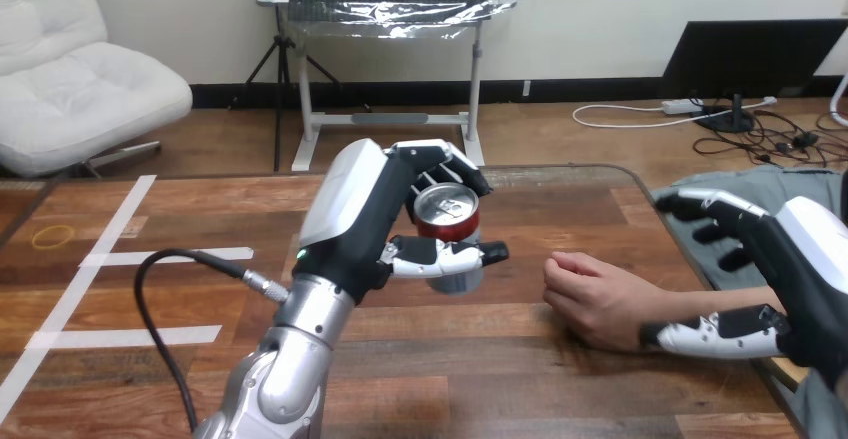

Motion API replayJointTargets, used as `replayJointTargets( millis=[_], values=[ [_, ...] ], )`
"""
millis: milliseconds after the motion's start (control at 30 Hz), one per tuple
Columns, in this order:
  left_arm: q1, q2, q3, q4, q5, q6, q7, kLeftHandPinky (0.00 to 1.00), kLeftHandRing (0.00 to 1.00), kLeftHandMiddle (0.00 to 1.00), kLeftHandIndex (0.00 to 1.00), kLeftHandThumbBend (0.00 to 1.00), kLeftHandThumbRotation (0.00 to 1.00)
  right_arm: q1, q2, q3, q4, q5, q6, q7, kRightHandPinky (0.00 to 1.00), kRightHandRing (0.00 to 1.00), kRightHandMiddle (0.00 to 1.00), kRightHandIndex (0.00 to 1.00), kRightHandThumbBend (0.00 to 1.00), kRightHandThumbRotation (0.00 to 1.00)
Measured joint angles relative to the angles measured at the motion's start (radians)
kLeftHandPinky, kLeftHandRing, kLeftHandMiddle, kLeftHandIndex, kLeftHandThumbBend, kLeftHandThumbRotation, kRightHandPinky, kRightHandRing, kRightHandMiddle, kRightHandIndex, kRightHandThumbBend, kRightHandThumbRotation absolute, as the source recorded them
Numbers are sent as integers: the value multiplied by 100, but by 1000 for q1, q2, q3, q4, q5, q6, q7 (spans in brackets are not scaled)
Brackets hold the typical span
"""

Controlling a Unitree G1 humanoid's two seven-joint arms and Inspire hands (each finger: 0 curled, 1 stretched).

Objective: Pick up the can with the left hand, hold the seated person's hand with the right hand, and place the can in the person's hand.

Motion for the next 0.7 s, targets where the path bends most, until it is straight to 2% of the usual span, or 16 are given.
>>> replayJointTargets(
  millis=[367, 700],
  values=[
    [-5, -22, -9, 0, 3, 1, -4, 33, 38, 45, 49, 63, 0, -75, -131, 11, 64, -56, 52, 113, 70, 81, 85, 82, 88, 0],
    [-5, -29, -16, 0, 4, 6, -5, 33, 38, 45, 49, 64, 0, -155, -224, 49, 166, -107, 56, 200, 74, 83, 86, 82, 87, 0]
  ],
)
